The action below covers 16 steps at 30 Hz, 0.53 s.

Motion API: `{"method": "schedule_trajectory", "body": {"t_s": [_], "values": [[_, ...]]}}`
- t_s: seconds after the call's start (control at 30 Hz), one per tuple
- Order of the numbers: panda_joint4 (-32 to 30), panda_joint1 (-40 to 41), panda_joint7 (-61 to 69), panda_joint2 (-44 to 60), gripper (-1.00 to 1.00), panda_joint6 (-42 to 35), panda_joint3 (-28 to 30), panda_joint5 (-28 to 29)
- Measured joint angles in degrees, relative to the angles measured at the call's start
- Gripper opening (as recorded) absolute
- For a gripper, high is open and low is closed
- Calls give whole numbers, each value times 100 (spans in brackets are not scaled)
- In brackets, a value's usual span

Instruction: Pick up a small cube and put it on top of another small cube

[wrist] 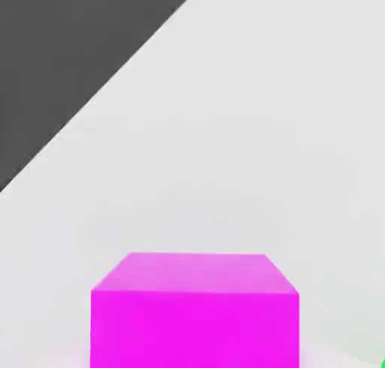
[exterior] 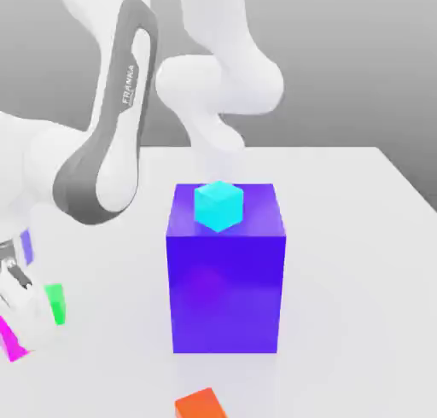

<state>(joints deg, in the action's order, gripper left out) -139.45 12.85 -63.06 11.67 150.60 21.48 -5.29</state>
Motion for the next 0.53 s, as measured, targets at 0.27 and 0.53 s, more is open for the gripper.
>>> {"method": "schedule_trajectory", "body": {"t_s": [0.27, 0.53], "values": [[-1285, 779, -1743, -1062, -100, 279, 473, 443], [-1285, 945, -1070, -155, 100, 1099, -111, -596]]}}
